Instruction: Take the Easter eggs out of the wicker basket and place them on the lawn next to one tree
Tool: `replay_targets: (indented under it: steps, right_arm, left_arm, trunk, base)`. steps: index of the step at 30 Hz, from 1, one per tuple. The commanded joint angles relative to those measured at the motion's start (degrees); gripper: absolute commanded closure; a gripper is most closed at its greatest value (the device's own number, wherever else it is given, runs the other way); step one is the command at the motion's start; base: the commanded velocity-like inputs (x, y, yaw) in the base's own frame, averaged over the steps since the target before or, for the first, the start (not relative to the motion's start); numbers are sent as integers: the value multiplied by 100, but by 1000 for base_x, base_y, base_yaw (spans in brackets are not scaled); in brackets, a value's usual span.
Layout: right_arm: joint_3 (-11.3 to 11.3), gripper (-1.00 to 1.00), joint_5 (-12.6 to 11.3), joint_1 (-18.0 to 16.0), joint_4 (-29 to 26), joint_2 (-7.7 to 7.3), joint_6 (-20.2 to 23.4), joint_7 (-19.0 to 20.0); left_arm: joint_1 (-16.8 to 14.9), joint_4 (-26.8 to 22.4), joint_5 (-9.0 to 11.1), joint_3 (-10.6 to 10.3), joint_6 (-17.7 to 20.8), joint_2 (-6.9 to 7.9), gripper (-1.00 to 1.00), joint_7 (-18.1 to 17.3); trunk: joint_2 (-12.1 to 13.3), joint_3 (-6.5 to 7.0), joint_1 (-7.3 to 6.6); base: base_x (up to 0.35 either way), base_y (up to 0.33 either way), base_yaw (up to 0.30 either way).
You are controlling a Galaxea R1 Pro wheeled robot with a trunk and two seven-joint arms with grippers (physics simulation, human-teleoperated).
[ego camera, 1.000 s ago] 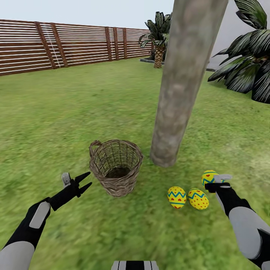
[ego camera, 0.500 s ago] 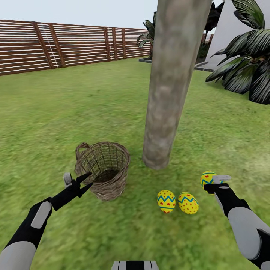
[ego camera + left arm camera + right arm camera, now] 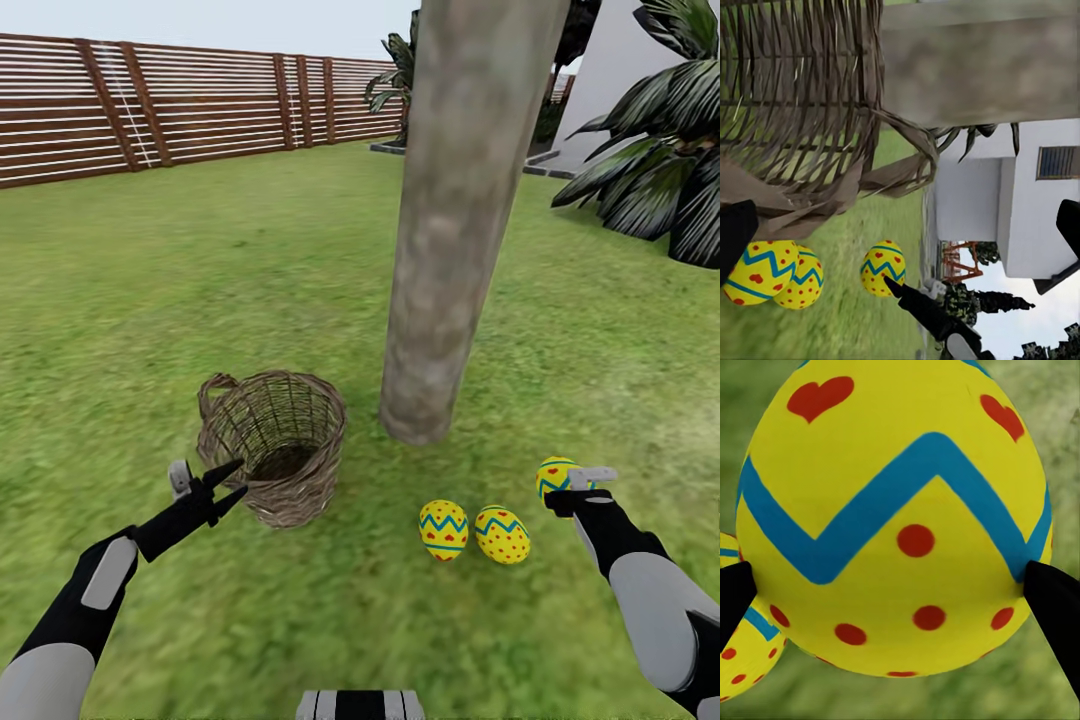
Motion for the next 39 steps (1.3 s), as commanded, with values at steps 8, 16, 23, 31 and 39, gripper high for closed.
replay_targets:
  steps: [8, 16, 23, 31, 39]
  right_arm:
    - [-26, 100, 1, -5, 2, 21, 0, 8]
    - [-27, 100, -1, -4, -59, 18, -2, 26]
    - [-26, 100, 19, -4, -56, 21, -2, 8]
    - [-26, 100, 35, -4, -75, 22, -1, 56]
    - [-26, 100, 13, -4, -67, 21, -1, 62]
  left_arm:
    - [-4, -459, -21, -733, 34, -2, -100, -6]
    - [-1, -1518, -31, -2185, 28, -8, -100, 39]
    - [-4, -1659, -14, -2352, 21, 12, -100, -6]
    - [-4, -1674, -32, -2367, 20, 4, -100, -6]
    - [-3, -1607, -18, -2404, -404, 7, -100, -21]
  trunk:
    - [-13, -182, 19]
    - [-23, -359, 40]
    - [-25, -381, 42]
    - [-25, -381, 42]
    - [-25, -381, 42]
  base:
    - [0, 0, 0]
    - [0, 0, 0]
    - [8, -19, 0]
    - [112, -287, 2]
    - [48, -126, 230]
